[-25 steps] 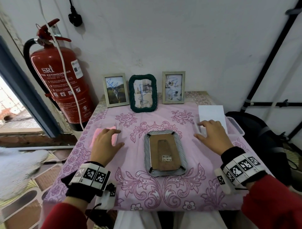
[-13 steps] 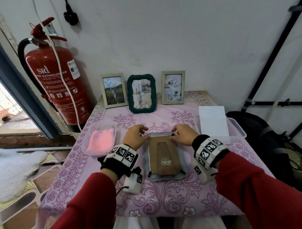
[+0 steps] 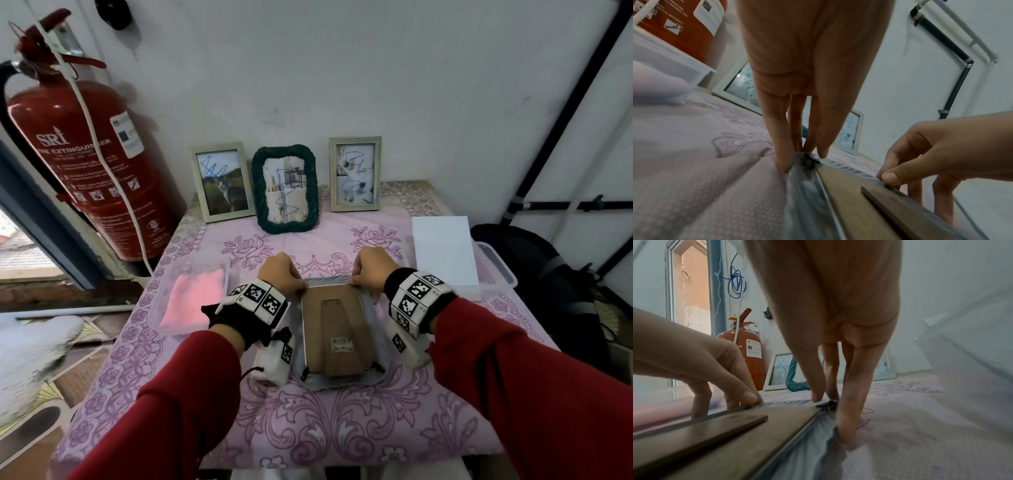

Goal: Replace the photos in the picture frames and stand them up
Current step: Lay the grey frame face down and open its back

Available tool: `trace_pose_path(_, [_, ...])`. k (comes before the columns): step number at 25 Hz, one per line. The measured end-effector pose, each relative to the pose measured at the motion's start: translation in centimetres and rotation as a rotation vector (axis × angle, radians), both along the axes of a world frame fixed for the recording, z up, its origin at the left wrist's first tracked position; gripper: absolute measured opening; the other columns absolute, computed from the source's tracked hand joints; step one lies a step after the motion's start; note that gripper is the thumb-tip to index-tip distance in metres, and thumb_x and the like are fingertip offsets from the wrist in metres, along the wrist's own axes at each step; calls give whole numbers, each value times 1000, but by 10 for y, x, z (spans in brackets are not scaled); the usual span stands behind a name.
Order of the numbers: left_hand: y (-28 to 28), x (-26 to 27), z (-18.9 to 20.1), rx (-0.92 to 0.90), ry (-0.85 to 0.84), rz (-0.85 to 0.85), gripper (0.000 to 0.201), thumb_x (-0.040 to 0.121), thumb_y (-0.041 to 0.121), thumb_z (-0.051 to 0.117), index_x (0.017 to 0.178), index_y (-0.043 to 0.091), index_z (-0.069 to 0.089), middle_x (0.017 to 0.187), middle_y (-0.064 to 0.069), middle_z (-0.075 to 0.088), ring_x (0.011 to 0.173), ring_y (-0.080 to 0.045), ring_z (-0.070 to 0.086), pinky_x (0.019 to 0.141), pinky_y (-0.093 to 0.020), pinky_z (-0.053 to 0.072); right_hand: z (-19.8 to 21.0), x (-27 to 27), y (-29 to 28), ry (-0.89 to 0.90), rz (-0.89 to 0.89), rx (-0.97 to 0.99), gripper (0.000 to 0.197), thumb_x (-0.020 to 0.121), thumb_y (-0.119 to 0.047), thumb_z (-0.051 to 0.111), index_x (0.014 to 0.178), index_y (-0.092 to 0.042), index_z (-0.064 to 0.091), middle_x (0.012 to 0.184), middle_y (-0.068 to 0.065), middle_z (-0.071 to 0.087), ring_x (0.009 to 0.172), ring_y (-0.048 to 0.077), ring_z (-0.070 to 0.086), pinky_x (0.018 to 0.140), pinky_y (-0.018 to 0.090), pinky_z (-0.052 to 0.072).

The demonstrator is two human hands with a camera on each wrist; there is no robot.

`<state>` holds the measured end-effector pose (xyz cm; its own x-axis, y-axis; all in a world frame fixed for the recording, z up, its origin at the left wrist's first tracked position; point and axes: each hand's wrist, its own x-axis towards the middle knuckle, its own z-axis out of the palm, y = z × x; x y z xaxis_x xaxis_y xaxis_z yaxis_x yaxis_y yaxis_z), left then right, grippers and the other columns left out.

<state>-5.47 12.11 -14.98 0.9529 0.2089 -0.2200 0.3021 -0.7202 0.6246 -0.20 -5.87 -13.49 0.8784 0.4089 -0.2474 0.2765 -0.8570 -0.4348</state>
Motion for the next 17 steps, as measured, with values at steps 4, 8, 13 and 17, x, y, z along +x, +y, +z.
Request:
trace_pose_path(4, [1,6,-1,-24,25,10,22,78,11,74,90,-8,70,93,-24,70,90,-33,67,83,-44,55,-3,3,1,14,-19,29,18,79,-7,72,89,8,66,94,24,69,86,36,67,37,13,41])
trace_pose_path(8, [0,7,-4,-8,13,13,19,79,9,73,88,-7,70,93,-25,70,90,-34,67,83,-45,55,-9,4,0,11,-86,89,21,76,-7,75,89,7,65,91,20,70,65,26,60,37,15,42])
trace_pose_path(13, [6,8,-7,-67,28,28,20,76,8,75,91,-5,73,91,-22,71,77,-24,63,82,-44,56,-10,4,-3,53,-150,160,19,75,-3,75,68,-7,58,71,7,61,38,3,53,41,17,44])
trace_pose_path(17, [15,4,-9,-162,28,42,21,75,9,77,93,-1,74,76,-14,68,59,-15,58,77,-38,58,-7,-1,-7,147,-204,251,23,79,2,70,70,-8,52,63,10,56,35,21,50,34,26,45])
